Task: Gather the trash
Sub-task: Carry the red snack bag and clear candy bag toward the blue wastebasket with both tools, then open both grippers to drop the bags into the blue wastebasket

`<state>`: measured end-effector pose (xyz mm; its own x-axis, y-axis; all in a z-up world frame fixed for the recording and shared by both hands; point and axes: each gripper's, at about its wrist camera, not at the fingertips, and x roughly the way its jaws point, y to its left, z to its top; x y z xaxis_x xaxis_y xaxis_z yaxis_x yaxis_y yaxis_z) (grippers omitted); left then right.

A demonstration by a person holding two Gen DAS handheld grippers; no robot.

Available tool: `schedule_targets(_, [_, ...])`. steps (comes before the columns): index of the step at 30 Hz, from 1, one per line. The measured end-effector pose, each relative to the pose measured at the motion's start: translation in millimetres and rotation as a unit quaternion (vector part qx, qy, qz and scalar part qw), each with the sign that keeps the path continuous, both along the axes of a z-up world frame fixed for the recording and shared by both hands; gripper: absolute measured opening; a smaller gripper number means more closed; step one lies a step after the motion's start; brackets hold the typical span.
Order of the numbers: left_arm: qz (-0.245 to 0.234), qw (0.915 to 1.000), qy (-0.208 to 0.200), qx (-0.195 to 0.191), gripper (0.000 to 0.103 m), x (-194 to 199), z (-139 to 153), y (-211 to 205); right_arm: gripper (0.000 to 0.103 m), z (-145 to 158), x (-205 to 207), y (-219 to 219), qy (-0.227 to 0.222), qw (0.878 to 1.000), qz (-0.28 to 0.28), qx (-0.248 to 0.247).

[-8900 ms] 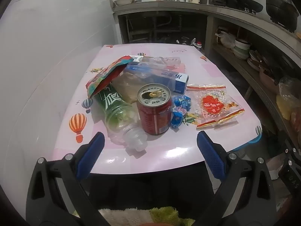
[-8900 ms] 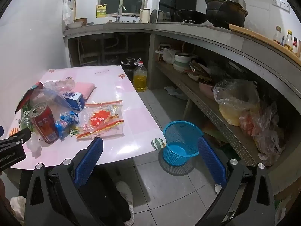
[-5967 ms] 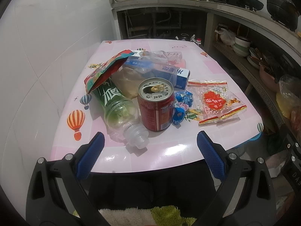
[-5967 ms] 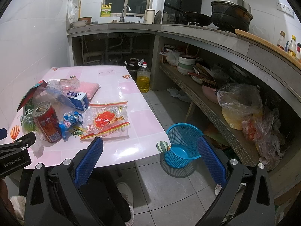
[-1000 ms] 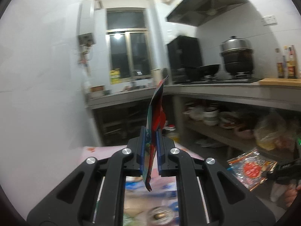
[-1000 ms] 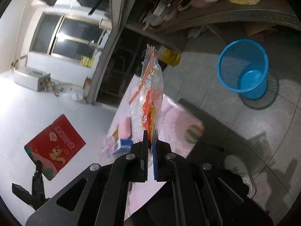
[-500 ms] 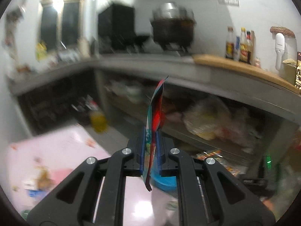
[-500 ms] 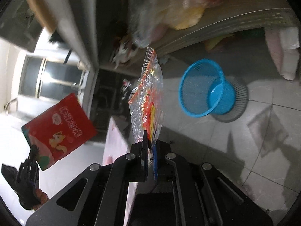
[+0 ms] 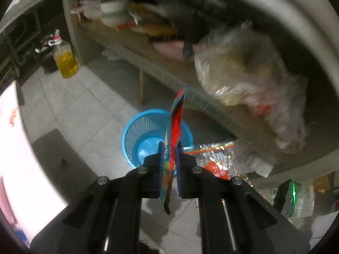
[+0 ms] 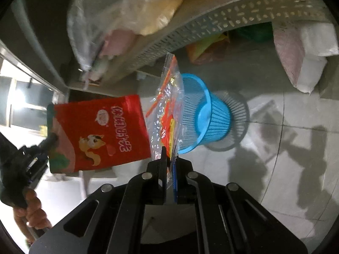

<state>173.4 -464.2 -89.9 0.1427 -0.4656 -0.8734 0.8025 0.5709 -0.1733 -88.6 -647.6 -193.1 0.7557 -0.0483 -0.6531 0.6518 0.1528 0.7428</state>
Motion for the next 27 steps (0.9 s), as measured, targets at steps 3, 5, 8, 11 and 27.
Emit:
schedule_targets(3, [0.001, 0.9995, 0.021, 0.025, 0.009, 15.2, -30.1, -20.8, 0.004, -19.3, 27.1, -8.6, 0.034, 0.999, 0.011, -0.004])
schedule_targets(5, [0.004, 0.9988, 0.023, 0.044, 0.009, 27.2, -46.6, -32.7, 0.004, -33.2, 46.1, -15.8, 0.056, 0.998, 0.017, -0.008])
schedule_targets(8, [0.007, 0.9977, 0.01, 0.066, 0.009, 39.1, -68.0, -47.2, 0.004, -47.1, 69.3, -26.2, 0.076, 0.997, 0.017, -0.012])
schedule_targets(11, [0.004, 0.9964, -0.003, 0.084, 0.016, 49.0, -84.2, -61.8, 0.006, -56.1, 97.6, -37.5, 0.091, 0.995, 0.02, -0.027])
schedule_targets(27, [0.024, 0.9965, -0.064, 0.049, 0.066, 56.0, -19.1, -13.3, 0.046, -77.4, 110.6, -42.9, 0.182, 0.978, 0.056, -0.085])
